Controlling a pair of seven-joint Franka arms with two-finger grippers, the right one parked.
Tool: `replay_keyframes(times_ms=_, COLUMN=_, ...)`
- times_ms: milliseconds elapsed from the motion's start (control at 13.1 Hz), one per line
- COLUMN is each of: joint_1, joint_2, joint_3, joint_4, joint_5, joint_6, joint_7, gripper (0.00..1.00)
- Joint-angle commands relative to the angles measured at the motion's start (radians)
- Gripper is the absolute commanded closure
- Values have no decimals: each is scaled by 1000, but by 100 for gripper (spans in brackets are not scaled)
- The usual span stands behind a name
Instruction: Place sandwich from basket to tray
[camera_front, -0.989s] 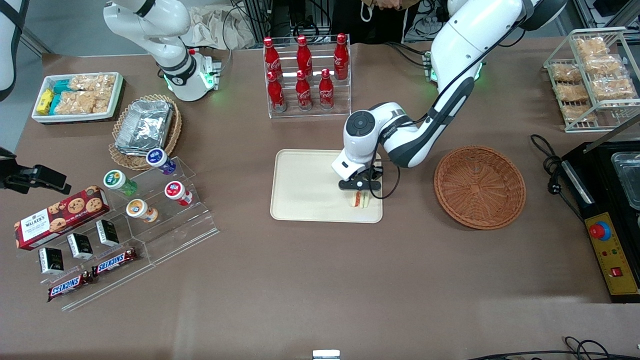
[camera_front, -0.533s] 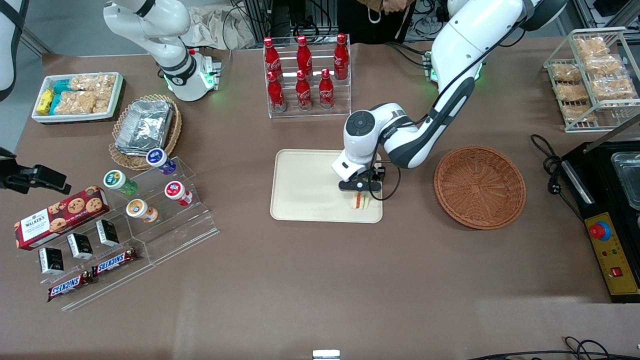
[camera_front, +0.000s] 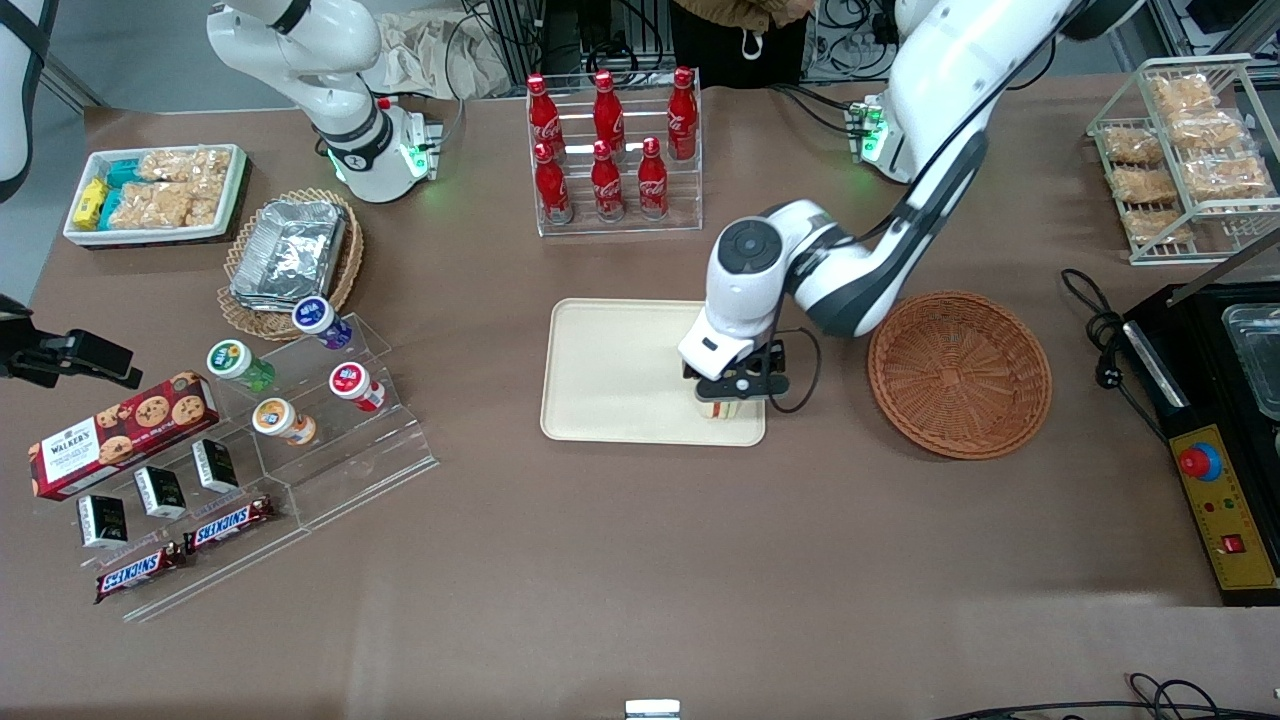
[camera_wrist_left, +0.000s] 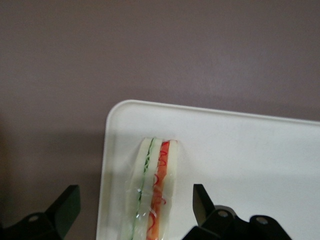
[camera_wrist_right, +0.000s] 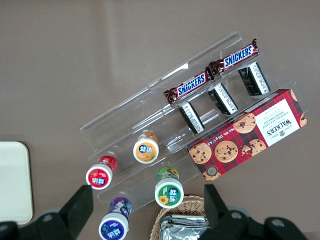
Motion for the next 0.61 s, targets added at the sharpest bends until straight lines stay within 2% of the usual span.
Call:
replay_keyframes(times_ms=0, joint_1=39, joint_2=-165, joint_3=-6, joint_4=90, joint_5=-159, joint_6=-226, joint_7=104, gripper=0)
replay_keyframes(times_ms=152, joint_1=83, joint_2=-225, joint_3=1, joint_4=203, joint_5=-208, joint_6=-412, joint_7=137, gripper=0)
replay_keyframes(times_ms=304, joint_1=106, joint_2=-272, joint_3=43, joint_4=283, joint_5=-213, joint_6=-535, joint_7=143, gripper=0)
replay_keyframes(times_ms=380, joint_1=158, joint_2=-291, joint_3=39, joint_4=303, joint_5=-214, joint_6=-566, joint_7=178, gripper=0)
replay_keyframes(times_ms=533, joint_1=227, joint_2=-362, joint_3=66, joint_4=308, joint_5=-282, joint_6=-621, joint_7=363, gripper=0)
